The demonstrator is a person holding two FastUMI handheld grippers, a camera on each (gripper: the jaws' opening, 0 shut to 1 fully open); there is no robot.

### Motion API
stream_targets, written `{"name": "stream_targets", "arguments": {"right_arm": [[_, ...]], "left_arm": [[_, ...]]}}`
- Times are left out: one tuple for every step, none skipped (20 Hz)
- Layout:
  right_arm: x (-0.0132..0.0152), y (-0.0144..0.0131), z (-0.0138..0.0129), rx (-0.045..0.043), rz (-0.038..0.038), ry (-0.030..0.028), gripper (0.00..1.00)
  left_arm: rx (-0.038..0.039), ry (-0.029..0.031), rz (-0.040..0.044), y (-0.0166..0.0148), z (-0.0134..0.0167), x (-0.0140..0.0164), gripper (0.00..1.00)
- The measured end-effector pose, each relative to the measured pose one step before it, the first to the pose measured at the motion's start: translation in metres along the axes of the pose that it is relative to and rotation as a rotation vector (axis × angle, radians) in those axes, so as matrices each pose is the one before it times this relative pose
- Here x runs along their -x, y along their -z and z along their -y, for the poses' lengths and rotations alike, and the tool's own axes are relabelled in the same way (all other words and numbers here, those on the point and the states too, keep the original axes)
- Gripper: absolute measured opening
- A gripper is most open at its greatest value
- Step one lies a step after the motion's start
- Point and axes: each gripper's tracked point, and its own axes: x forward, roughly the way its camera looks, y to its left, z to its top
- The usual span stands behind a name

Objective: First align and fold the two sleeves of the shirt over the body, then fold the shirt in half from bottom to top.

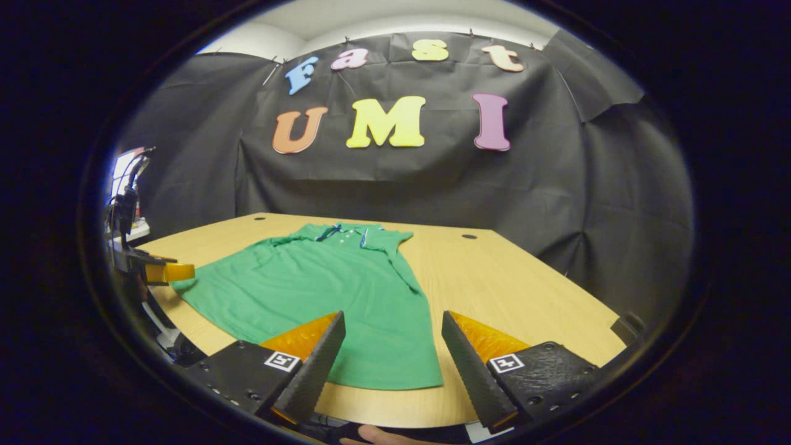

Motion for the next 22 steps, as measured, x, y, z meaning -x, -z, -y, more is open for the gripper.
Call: {"name": "stream_targets", "arguments": {"right_arm": [[-0.003,0.0076,0.00236,-0.01304,-0.03376,0.0059,0.95],[-0.00339,0.00895,0.00069,-0.02006,-0.03425,0.00262,0.97],[-0.00303,0.00566,0.00125,-0.02096,-0.03274,0.00173,0.94],[-0.0054,0.00623,0.00158,-0.01662,-0.03207,0.00386,0.97],[-0.00095,0.0022,-0.00139,-0.01973,-0.0224,-0.01113,0.95],[-0.00264,-0.00253,-0.00198,-0.00658,0.01106,0.00024,0.96],[-0.00223,-0.00185,0.00009,0.01175,-0.00043,0.00426,0.94],[-0.00032,0.00242,-0.00284,0.00614,-0.00849,-0.0101,0.92],[-0.00003,-0.00044,-0.00069,-0.00766,0.01539,-0.00046,0.94],[0.00046,0.00083,-0.00222,-0.01074,-0.00736,-0.00585,0.91],[0.00031,0.0014,0.00167,-0.00982,-0.00531,0.00409,0.83],[-0.00357,-0.00167,0.00004,0.00219,0.00667,0.00097,0.66],[0.00114,0.00141,-0.00329,-0.01091,-0.01366,-0.01859,0.65],[-0.00078,-0.00155,-0.00346,-0.00738,0.01008,-0.0156,0.45],[-0.00086,0.00112,-0.00417,-0.00942,-0.00894,-0.02876,0.38],[-0.00123,0.00071,-0.00085,-0.00878,0.00093,-0.00671,0.17],[-0.0019,0.00017,-0.00045,0.01029,-0.0038,-0.00309,0.07],[0.00033,0.00043,0.0012,0.01198,0.00575,0.0034,0.04],[0.00152,-0.00319,-0.00146,0.02132,0.00668,0.00353,0.01],[0.00244,-0.00025,-0.00084,0.02022,0.00653,-0.00092,0.03],[0.00272,-0.00124,-0.0013,0.01305,0.00959,-0.00174,0.01],[0.00254,-0.00214,-0.00003,0.00985,0.01142,0.0001,0.0]], "left_arm": [[-0.00189,0.01092,-0.00774,0.00249,0.00265,-0.00267,1.0],[-0.00119,0.00748,-0.01867,0.00487,0.00319,-0.00093,1.0],[-0.01283,-0.00569,-0.0006,-0.00036,0.00006,0.0001,1.0],[-0.01192,-0.00069,0.0027,0.00007,-0.0028,-0.00056,1.0],[-0.01299,0.00155,-0.01009,0.00168,0.00043,0.00063,1.0],[-0.02137,-0.00189,-0.0074,0.00109,-0.00002,0.00052,1.0],[-0.02517,-0.00351,-0.00561,0.00013,-0.00162,0.00128,1.0],[-0.00117,0.00261,-0.00006,0.00077,-0.00066,0.00061,1.0],[0.00178,-0.00185,0.00091,-0.00014,0.00076,0.00084,1.0],[-0.0029,0.00119,-0.00709,0.00208,0.00104,-0.00017,0.97],[-0.00716,0.00734,-0.00106,-0.00047,0.00257,0.00192,0.88],[-0.00301,0.01354,-0.00477,0.00056,0.00475,-0.00311,0.81],[-0.0088,0.00638,-0.00278,0.00014,0.00386,-0.00023,0.57],[-0.01315,0.00909,-0.0031,-0.00077,0.0026,0.00087,0.53],[-0.01188,0.00463,-0.00027,0.00058,0.00366,0.00053,0.34],[-0.00675,0.00069,-0.0006,-0.0005,-0.00018,0.0008,0.27],[0.00234,-0.00126,0.00372,-0.00027,0.00127,0.00007,0.15],[0.00174,-0.00178,0.0018,-0.00086,-0.00066,0.0,0.11],[0.01247,0.00209,0.00229,0.00046,-0.00008,-0.00103,0.09],[0.0069,0.00245,-0.00224,-0.00021,0.00065,0.00052,0.09],[0.00429,0.00121,0.0,-0.00044,0.00032,0.00094,0.09],[-0.00237,-0.00029,-0.0008,-0.00158,0.00009,0.0006,0.09]]}}
